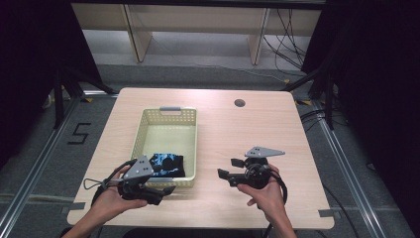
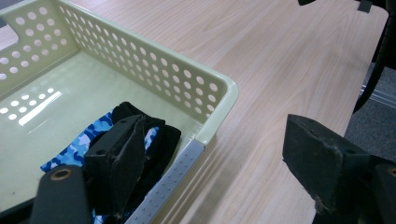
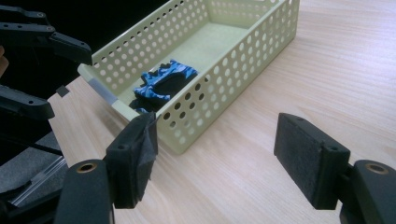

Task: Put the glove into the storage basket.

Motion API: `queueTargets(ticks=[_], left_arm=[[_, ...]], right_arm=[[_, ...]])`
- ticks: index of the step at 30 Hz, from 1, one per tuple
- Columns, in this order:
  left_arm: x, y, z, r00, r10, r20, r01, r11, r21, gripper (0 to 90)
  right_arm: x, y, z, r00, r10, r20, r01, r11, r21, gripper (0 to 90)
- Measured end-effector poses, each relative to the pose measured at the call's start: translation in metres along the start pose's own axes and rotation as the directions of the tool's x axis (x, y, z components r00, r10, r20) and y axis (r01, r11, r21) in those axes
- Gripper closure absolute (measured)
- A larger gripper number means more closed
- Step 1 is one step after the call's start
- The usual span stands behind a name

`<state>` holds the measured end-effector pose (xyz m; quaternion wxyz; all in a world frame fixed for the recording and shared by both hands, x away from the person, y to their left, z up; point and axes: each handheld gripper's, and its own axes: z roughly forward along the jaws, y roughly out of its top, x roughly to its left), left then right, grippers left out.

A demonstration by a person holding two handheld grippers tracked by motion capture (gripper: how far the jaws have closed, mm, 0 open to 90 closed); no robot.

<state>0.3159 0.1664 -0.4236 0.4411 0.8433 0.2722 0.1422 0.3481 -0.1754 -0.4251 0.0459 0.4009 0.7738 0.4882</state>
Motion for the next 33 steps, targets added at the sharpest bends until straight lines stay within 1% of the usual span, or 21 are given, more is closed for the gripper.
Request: queueTargets(ticks=[3,4,6,7,10,13,15,16,17,18,20,21,22,24,26,27,28,29,30,32,33], left_arm=[[-0.005,-0.001,0.002,0.9997,-0.022,0.011,0.022,0.9997,-0.008,21.0],[-0.007,-0.002,0.003,0.9999,-0.016,0.002,0.016,0.9996,-0.022,21.0],[-0.01,-0.003,0.004,1.0,-0.002,0.008,0.002,1.0,-0.008,21.1],[-0.012,-0.003,0.004,0.9999,0.001,0.011,-0.001,1.0,0.007,21.0],[-0.018,-0.006,0.006,0.9997,0.011,0.02,-0.011,0.9999,0.004,21.1],[-0.024,-0.009,0.007,0.9987,0.018,0.047,-0.018,0.9998,0.012,20.9],[-0.027,-0.012,0.006,0.9969,0.035,0.07,-0.036,0.9992,0.014,20.7],[-0.031,-0.015,0.007,0.9977,0.009,0.067,-0.009,1.0,0.001,20.7],[-0.03,-0.016,0.007,0.9969,0.029,0.073,-0.03,0.9995,0.007,20.7],[-0.032,-0.017,0.007,0.9975,0.02,0.067,-0.021,0.9997,0.009,20.7],[-0.035,-0.021,0.007,0.9958,0.03,0.087,-0.031,0.9994,0.011,20.7],[-0.036,-0.023,0.007,0.9964,0.024,0.082,-0.025,0.9996,0.012,20.6],[-0.036,-0.024,0.008,0.9953,0.041,0.088,-0.043,0.9989,0.019,20.6],[-0.039,-0.027,0.009,0.9961,0.013,0.088,-0.014,0.9998,0.016,20.5],[-0.041,-0.028,0.01,0.9962,0.013,0.086,-0.014,0.9998,0.011,20.4],[-0.042,-0.029,0.01,0.9958,0.013,0.09,-0.015,0.9998,0.016,20.4],[-0.041,-0.029,0.01,0.9947,0.039,0.095,-0.041,0.9991,0.012,20.2],[-0.044,-0.03,0.011,0.9957,0.018,0.091,-0.02,0.9997,0.018,20.1],[-0.044,-0.032,0.012,0.9944,0.034,0.1,-0.035,0.9994,0.002,19.9],[-0.045,-0.035,0.013,0.994,0.028,0.106,-0.032,0.9989,0.034,19.0],[-0.046,-0.036,0.014,0.9943,0.036,0.101,-0.039,0.9989,0.025,18.4]], right_arm=[[-0.004,-0.004,-0.002,0.9996,-0.027,-0.001,0.027,1.0,0.0,30.8],[-0.005,-0.005,-0.002,0.9997,-0.025,-0.007,0.025,1.0,-0.008,30.8],[-0.002,-0.009,-0.005,0.9996,0.023,-0.016,-0.023,1.0,0.007,30.8],[-0.007,-0.01,-0.005,0.9997,-0.021,-0.014,0.02,1.0,-0.012,30.7],[-0.005,-0.015,-0.009,0.9998,0.014,-0.017,-0.014,1.0,0.0,30.4],[-0.007,-0.02,-0.011,0.9999,-0.009,-0.014,0.008,1.0,-0.012,30.2],[-0.004,-0.023,-0.014,0.9991,0.036,-0.022,-0.036,0.999,-0.003,29.9],[-0.006,-0.023,-0.015,0.9998,-0.008,-0.015,0.008,1.0,-0.015,29.7],[-0.005,-0.026,-0.015,0.9996,0.015,-0.024,-0.015,1.0,-0.02,29.3],[-0.004,-0.026,-0.017,0.9994,0.027,-0.022,-0.027,1.0,-0.008,28.9],[-0.005,-0.029,-0.016,0.9995,0.002,-0.031,-0.002,1.0,-0.023,28.3],[-0.003,-0.031,-0.018,0.9996,0.018,-0.023,-0.019,1.0,-0.018,27.9],[-0.005,-0.032,-0.017,0.9995,0.001,-0.031,-0.001,1.0,-0.023,27.6],[-0.003,-0.036,-0.019,0.9995,0.023,-0.024,-0.023,1.0,-0.011,26.7],[-0.005,-0.039,-0.018,0.9996,0.009,-0.027,-0.009,1.0,-0.02,26.1],[-0.004,-0.04,-0.019,0.9995,0.021,-0.024,-0.021,1.0,-0.011,26.0],[-0.005,-0.042,-0.019,0.9998,0.008,-0.02,-0.008,1.0,-0.018,26.0],[-0.006,-0.043,-0.02,0.9998,0.003,-0.021,-0.004,1.0,-0.009,26.0],[-0.004,-0.045,-0.02,0.9996,0.012,-0.025,-0.013,1.0,-0.015,25.9],[-0.003,-0.048,-0.02,0.9994,0.029,-0.021,-0.029,1.0,-0.003,25.6],[-0.006,-0.049,-0.02,0.9997,-0.007,-0.022,0.007,1.0,-0.005,25.3]])
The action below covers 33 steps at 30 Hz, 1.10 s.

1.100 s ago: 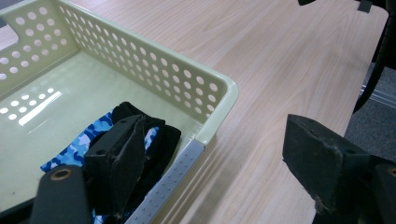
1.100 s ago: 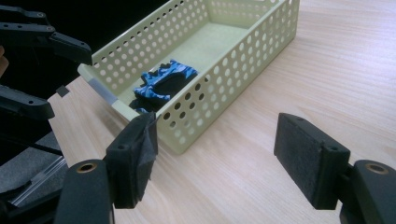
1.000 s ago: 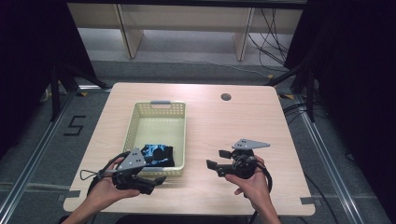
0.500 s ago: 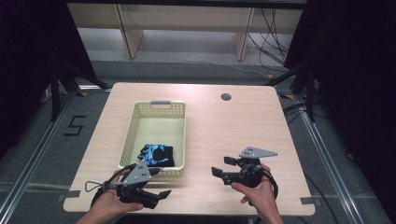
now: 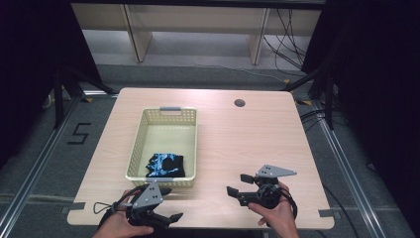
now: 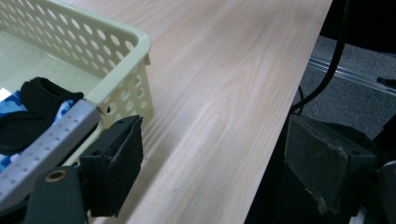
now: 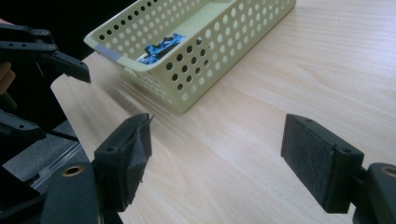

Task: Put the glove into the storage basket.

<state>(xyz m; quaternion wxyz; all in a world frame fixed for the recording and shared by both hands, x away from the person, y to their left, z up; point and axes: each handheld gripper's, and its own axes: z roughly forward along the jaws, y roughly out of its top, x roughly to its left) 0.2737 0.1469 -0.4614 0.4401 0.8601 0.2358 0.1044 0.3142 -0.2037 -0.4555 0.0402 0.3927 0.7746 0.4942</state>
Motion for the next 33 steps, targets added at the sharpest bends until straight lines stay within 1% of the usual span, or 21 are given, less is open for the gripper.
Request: queueTargets(ticks=[4,6,8,9,10,11,14,16,17,18,21,22,24,25,26,27,28,30,31,32,33], left_arm=[[-0.002,-0.006,0.004,0.9999,-0.01,0.007,0.01,0.9999,0.01,17.2],[-0.004,-0.009,0.006,0.9996,-0.025,0.014,0.025,0.9997,0.008,17.0],[-0.004,-0.012,0.008,0.9998,-0.008,0.018,0.008,0.9999,0.011,16.8],[-0.006,-0.014,0.009,0.9994,-0.03,0.019,0.03,0.9994,0.019,16.6],[-0.004,-0.016,0.01,0.9998,0.002,0.021,-0.002,0.9997,0.026,16.5],[-0.005,-0.018,0.011,0.9997,-0.019,0.017,0.018,0.9992,0.036,16.5],[-0.007,-0.024,0.014,0.9989,-0.032,0.034,0.031,0.9983,0.049,16.4],[-0.007,-0.027,0.016,0.9994,-0.021,0.026,0.02,0.9985,0.052,16.4],[-0.006,-0.028,0.016,0.9997,0.008,0.024,-0.009,0.9986,0.053,16.4],[-0.006,-0.029,0.016,0.9999,-0.009,0.014,0.008,0.998,0.063,16.3],[-0.007,-0.032,0.017,0.9997,-0.017,0.015,0.016,0.9982,0.058,16.2],[-0.006,-0.032,0.017,0.9999,0.002,0.017,-0.003,0.998,0.063,16.2],[-0.007,-0.035,0.017,0.9998,0.001,0.022,-0.002,0.9975,0.071,16.0],[-0.008,-0.036,0.017,0.9997,-0.001,0.023,-0.001,0.9977,0.068,15.9],[-0.008,-0.037,0.017,0.9996,-0.008,0.025,0.006,0.9974,0.071,15.9],[-0.008,-0.038,0.018,0.9995,-0.015,0.026,0.013,0.9976,0.068,15.8],[-0.007,-0.038,0.017,0.9996,0.013,0.025,-0.015,0.9972,0.074,15.8],[-0.009,-0.041,0.019,0.9995,-0.013,0.027,0.011,0.9964,0.084,15.8],[-0.007,-0.042,0.018,0.9993,0.026,0.026,-0.028,0.9933,0.112,15.8],[-0.01,-0.043,0.02,0.9999,-0.004,0.012,0.002,0.9954,0.096,15.8],[-0.01,-0.044,0.02,0.9999,0.013,0.011,-0.014,0.9937,0.112,15.7]], right_arm=[[0.002,-0.005,-0.001,0.9997,0.021,-0.008,-0.021,1.0,0.007,23.7],[-0.001,-0.006,-0.002,0.9998,-0.008,-0.018,0.008,1.0,0.002,23.2],[0.001,-0.009,-0.004,0.9994,0.033,-0.006,-0.033,0.999,0.004,22.5],[-0.002,-0.01,-0.005,1.0,0.001,-0.003,-0.001,1.0,-0.002,21.9],[0.001,-0.012,-0.006,0.9988,0.047,-0.007,-0.047,0.999,0.004,21.7],[-0.002,-0.013,-0.006,1.0,0.007,-0.002,-0.007,1.0,-0.003,21.3],[0.001,-0.017,-0.009,0.9991,0.043,-0.003,-0.043,0.999,0.011,20.8],[-0.002,-0.019,-0.01,1.0,-0.007,0.0,0.007,1.0,0.002,20.7],[0.001,-0.021,-0.012,0.999,0.043,0.009,-0.043,0.999,0.019,20.6],[-0.001,-0.022,-0.012,0.9999,0.002,0.015,-0.002,1.0,0.008,20.5],[0.0,-0.027,-0.014,0.9997,-0.003,0.025,0.003,1.0,0.023,19.9],[0.003,-0.029,-0.014,0.9996,0.027,0.008,-0.027,0.999,0.018,19.8],[0.001,-0.033,-0.015,0.9995,-0.019,0.027,0.018,0.999,0.036,19.7],[0.005,-0.034,-0.016,0.9994,0.026,0.022,-0.027,0.999,0.046,19.6],[0.003,-0.036,-0.016,0.9994,-0.023,0.026,0.021,0.999,0.044,19.5],[0.005,-0.037,-0.018,0.9992,0.009,0.039,-0.011,0.998,0.067,19.5],[0.004,-0.039,-0.018,0.999,-0.021,0.041,0.018,0.998,0.06,19.3],[0.004,-0.044,-0.018,0.9991,-0.015,0.039,0.013,0.998,0.067,19.3],[0.003,-0.046,-0.019,0.999,-0.018,0.041,0.015,0.997,0.072,19.2],[0.003,-0.049,-0.018,0.9992,-0.014,0.037,0.012,0.998,0.069,19.2],[0.005,-0.051,-0.019,0.9992,0.016,0.036,-0.019,0.996,0.082,19.1]])
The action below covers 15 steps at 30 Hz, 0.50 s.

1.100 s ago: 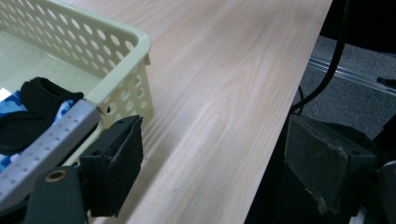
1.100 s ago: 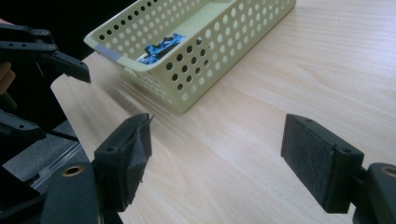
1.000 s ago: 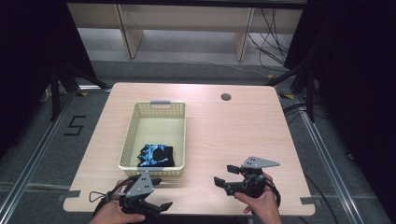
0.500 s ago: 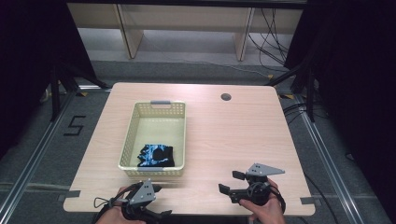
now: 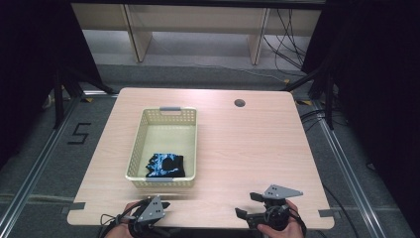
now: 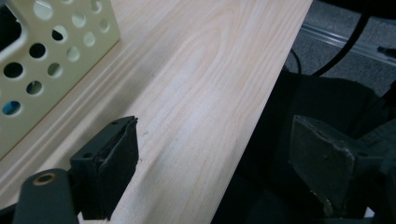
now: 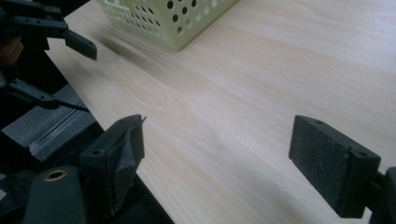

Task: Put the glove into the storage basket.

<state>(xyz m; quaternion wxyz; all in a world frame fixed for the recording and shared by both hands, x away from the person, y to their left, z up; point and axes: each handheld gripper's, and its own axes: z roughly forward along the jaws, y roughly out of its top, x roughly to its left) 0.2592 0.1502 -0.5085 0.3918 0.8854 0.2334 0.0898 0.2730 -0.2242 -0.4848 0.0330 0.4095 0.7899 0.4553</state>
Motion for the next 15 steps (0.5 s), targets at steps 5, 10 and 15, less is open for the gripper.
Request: queueTargets(ticks=[5,10,15], left_arm=[[-0.001,-0.002,0.001,1.0,0.01,0.0,-0.01,0.9999,0.008,15.7],[0.0,-0.003,0.001,0.9999,0.01,-0.007,-0.01,0.9997,0.02,15.7],[-0.001,-0.003,0.001,1.0,0.006,-0.007,-0.006,0.9998,0.019,15.8]], right_arm=[[0.0,-0.006,0.001,0.9986,-0.052,-0.003,0.052,0.998,0.022,18.4],[0.003,-0.011,-0.002,0.9966,-0.081,0.017,0.08,0.996,0.051,18.3],[0.003,-0.013,-0.001,0.9956,-0.091,0.022,0.09,0.994,0.057,18.3]])
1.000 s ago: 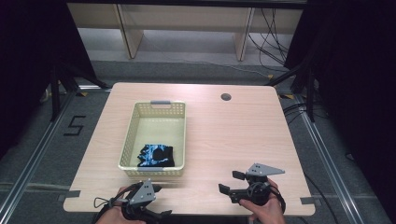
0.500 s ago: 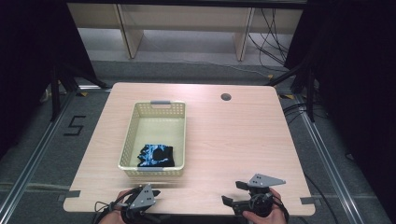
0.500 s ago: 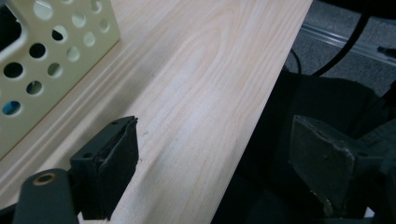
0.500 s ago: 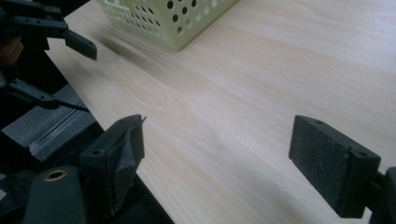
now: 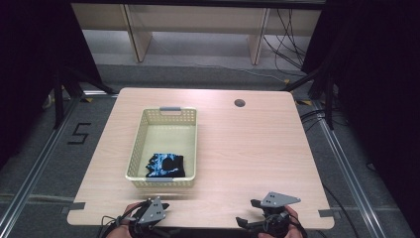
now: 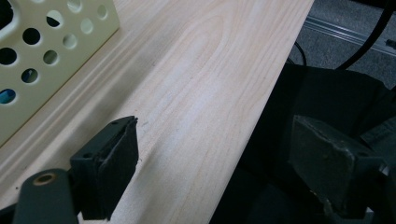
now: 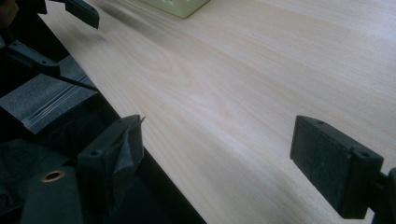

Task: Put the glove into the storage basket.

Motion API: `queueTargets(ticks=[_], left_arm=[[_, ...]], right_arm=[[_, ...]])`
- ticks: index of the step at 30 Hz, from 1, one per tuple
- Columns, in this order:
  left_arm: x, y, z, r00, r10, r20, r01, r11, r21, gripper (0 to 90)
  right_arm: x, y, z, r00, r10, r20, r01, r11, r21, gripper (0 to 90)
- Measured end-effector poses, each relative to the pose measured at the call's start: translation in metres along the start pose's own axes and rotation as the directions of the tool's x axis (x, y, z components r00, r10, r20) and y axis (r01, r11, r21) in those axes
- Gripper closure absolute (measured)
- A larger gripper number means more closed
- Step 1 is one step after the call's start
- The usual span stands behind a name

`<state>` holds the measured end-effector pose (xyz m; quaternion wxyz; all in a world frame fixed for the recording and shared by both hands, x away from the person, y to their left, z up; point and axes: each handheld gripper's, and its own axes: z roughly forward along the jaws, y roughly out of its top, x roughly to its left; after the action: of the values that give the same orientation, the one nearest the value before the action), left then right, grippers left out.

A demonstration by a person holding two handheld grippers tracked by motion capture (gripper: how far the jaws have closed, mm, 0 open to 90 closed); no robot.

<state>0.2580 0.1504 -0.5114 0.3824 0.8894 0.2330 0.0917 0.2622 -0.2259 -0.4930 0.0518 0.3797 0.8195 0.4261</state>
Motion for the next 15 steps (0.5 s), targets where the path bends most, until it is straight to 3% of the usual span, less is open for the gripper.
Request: queueTargets(ticks=[2,4,7,15], left_arm=[[-0.0003,-0.0002,0.0007,1.0,-0.005,0.007,0.005,1.0,0.001,15.8],[-0.0006,-0.0002,0.0009,1.0,-0.005,0.005,0.005,1.0,-0.003,15.8],[-0.0009,0.0,0.0006,1.0,-0.004,0.0,0.004,1.0,-0.004,15.8],[0.0,0.0,0.0003,1.0,0.0,-0.001,0.0,1.0,0.002,15.8]], right_arm=[[0.0011,-0.0003,0.0001,1.0,0.004,-0.006,-0.004,1.0,0.014,18.3],[-0.0003,-0.0001,0.0006,0.9995,-0.029,0.011,0.029,1.0,0.009,18.2],[0.0,-0.0002,0.0021,0.9995,-0.03,-0.008,0.03,0.999,0.016,18.2],[-0.0004,-0.0002,0.0025,0.9994,-0.033,-0.008,0.033,0.999,0.018,18.2]])
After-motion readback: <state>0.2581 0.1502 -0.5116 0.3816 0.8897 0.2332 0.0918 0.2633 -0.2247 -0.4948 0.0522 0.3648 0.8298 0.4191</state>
